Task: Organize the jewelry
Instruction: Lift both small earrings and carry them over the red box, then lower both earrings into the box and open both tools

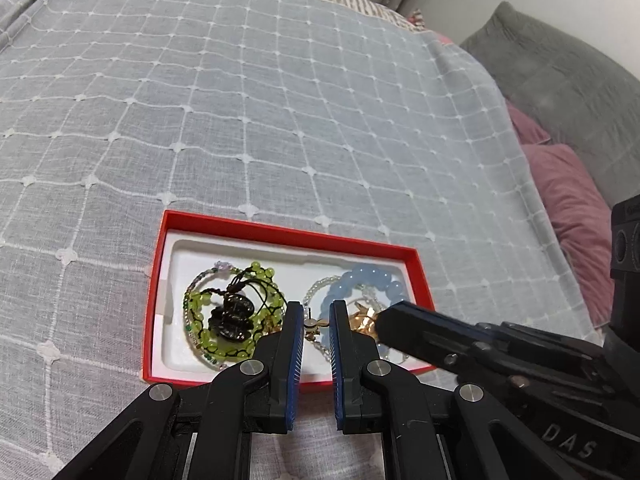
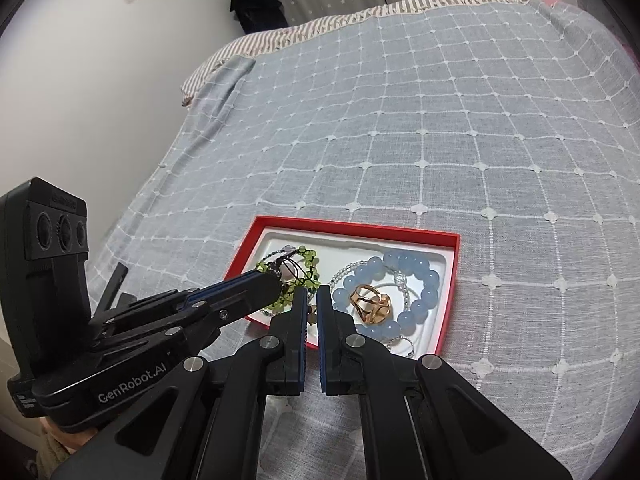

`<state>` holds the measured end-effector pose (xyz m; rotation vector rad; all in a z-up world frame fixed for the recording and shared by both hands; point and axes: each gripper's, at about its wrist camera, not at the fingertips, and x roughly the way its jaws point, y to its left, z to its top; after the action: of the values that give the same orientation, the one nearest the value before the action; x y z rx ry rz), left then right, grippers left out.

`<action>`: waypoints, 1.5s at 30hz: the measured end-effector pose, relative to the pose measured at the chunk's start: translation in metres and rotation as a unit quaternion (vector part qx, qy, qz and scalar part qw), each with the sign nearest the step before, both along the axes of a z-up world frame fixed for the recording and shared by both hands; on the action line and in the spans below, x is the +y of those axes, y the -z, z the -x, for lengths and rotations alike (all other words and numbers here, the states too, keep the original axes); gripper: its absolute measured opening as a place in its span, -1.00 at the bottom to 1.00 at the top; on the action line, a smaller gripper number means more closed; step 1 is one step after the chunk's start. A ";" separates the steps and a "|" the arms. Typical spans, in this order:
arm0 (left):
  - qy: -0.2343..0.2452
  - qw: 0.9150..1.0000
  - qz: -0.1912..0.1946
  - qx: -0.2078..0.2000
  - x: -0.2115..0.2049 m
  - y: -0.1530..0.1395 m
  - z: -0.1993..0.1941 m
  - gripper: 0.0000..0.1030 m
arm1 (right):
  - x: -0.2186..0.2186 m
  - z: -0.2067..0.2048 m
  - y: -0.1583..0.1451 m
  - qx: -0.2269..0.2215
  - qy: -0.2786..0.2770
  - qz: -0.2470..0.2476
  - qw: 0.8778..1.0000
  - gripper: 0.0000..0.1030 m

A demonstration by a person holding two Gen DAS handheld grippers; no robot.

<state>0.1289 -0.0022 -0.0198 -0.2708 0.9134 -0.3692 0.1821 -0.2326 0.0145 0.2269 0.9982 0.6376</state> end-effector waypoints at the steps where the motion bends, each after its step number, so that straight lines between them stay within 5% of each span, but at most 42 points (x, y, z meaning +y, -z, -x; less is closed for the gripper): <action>1: 0.000 1.000 -0.002 -0.001 0.000 0.001 0.000 -0.85 | 0.001 0.000 0.001 -0.001 0.001 0.001 1.000 -0.92; 19: -0.010 0.998 -0.068 -0.015 -0.008 0.011 -0.005 -0.85 | 0.011 -0.006 0.015 0.000 0.005 0.018 1.000 -0.90; 45: -0.019 0.996 -0.083 -0.016 -0.006 0.013 -0.005 -0.82 | 0.009 -0.002 0.014 -0.010 0.013 0.036 0.999 -0.90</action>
<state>0.1336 -0.0085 -0.0330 -0.1291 0.9006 -0.2608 0.1844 -0.2233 0.0007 0.1705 0.9949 0.5777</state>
